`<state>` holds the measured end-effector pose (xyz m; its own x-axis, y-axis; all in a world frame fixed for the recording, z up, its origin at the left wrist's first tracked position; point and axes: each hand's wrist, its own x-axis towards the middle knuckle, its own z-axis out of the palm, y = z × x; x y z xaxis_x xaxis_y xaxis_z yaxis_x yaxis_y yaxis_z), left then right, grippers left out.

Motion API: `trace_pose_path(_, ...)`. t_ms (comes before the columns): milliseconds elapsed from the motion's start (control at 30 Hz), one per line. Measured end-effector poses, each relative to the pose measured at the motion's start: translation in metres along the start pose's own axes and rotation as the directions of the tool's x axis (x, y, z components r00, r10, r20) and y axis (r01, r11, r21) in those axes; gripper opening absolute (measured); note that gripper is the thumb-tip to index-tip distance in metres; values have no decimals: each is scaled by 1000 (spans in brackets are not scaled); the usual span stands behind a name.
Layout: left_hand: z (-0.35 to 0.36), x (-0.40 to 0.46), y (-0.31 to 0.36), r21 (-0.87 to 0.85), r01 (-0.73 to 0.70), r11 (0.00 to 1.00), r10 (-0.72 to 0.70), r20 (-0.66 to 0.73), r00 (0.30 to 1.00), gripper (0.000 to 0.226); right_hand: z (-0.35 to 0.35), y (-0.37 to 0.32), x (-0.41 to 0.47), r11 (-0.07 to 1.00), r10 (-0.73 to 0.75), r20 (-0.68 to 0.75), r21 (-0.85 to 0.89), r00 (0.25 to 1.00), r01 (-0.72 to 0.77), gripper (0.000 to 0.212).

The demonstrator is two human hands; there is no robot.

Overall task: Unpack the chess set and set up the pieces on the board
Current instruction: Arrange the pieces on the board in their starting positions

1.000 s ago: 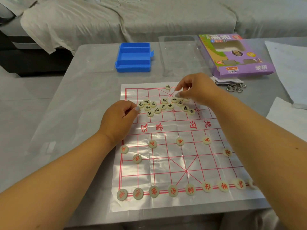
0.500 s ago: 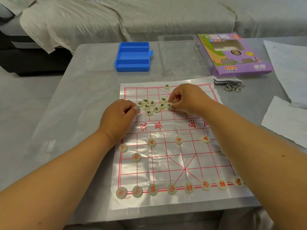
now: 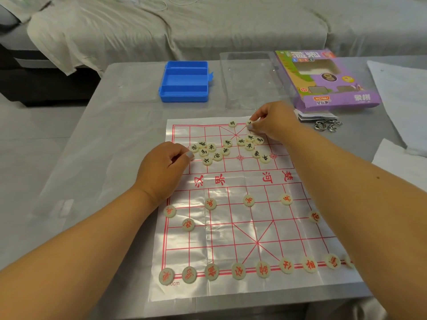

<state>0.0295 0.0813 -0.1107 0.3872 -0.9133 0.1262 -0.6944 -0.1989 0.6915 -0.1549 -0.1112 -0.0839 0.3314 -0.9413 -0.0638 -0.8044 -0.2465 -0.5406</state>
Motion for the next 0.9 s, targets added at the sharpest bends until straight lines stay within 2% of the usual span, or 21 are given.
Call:
trace_pose_path(300, 0, -1, 1, 2, -6, 1000, 6, -2, 1000, 28, 2, -2, 1, 999, -25, -10, -39, 1000, 25, 29)
trace_pose_path(667, -1, -1, 2, -7, 9, 1000, -9, 6, 1000, 28, 2, -18, -18, 993, -115, -14, 36, 993, 115, 26)
trace_pose_path(900, -1, -1, 2, -5, 15, 1000, -15, 1, 1000, 28, -5, -32, -35, 983, -184, 111, 26, 977, 183, 16)
